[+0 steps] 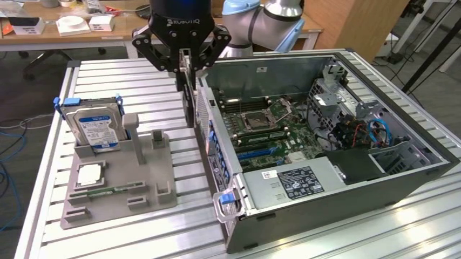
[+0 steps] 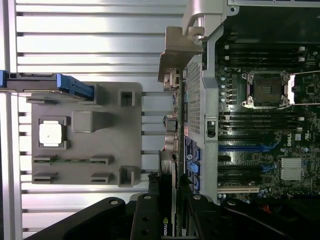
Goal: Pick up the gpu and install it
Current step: 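Pick up the gpu and move the gpu toward the slot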
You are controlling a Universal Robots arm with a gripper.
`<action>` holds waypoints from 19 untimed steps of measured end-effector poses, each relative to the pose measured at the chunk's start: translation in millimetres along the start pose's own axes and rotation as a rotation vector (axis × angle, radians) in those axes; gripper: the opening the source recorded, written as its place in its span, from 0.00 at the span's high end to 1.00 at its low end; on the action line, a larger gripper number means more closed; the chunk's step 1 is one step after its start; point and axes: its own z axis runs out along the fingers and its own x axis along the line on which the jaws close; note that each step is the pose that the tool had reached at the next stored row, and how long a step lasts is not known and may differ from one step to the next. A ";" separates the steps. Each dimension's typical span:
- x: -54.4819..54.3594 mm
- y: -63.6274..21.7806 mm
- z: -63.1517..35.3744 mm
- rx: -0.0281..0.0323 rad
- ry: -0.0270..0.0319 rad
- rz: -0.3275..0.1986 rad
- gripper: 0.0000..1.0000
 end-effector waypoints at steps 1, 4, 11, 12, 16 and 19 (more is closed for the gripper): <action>-0.9 0.0 0.0 0.0000 0.0000 0.000 0.74; -3.5 0.1 0.1 -0.0001 -0.0001 0.000 0.74; -9.7 0.2 0.2 0.0000 0.0000 0.000 0.74; -10.6 0.2 0.3 0.0000 0.0000 0.000 0.74; -14.3 0.3 0.4 0.0000 -0.0001 0.000 0.74; -17.1 0.4 0.4 0.0000 0.0000 0.000 0.74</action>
